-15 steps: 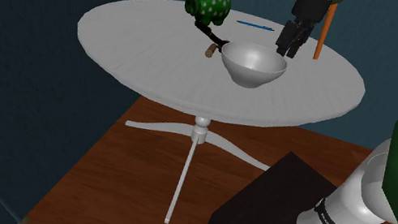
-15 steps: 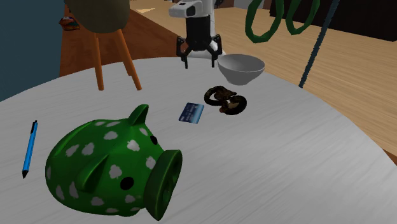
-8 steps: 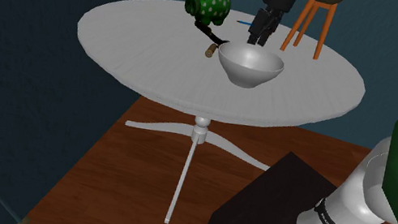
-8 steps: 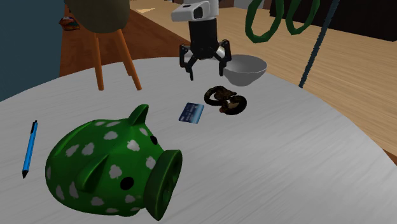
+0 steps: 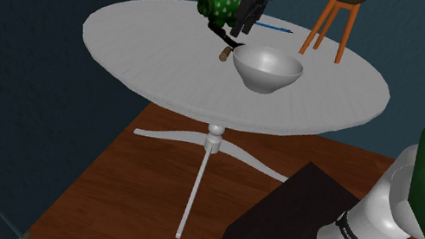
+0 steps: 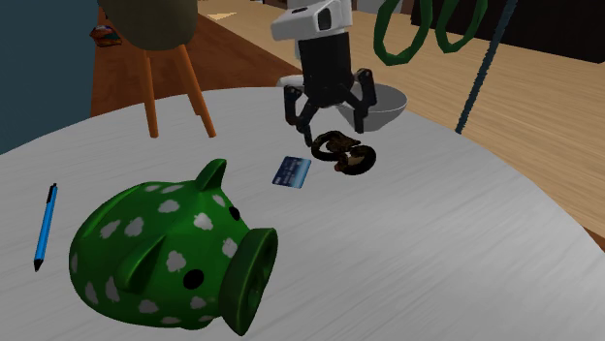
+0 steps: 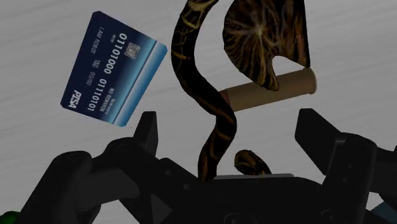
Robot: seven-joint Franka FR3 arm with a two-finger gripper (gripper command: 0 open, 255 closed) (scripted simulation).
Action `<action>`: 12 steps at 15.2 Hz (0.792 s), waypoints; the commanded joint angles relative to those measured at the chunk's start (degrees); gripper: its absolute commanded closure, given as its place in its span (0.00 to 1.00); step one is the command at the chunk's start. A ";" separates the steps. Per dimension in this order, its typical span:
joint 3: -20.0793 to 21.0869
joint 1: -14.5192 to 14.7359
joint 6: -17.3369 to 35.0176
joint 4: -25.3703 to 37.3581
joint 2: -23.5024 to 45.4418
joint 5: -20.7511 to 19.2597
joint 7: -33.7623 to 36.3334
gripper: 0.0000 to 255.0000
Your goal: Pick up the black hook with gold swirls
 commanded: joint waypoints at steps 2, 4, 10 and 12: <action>0.14 0.56 0.74 3.16 2.98 1.12 -1.33 0.00; 0.17 0.57 2.28 1.40 2.78 1.19 -1.57 0.00; 0.22 0.60 5.78 -2.39 2.52 1.38 -2.14 0.00; 0.25 0.62 5.88 -2.46 2.54 1.39 -2.12 1.00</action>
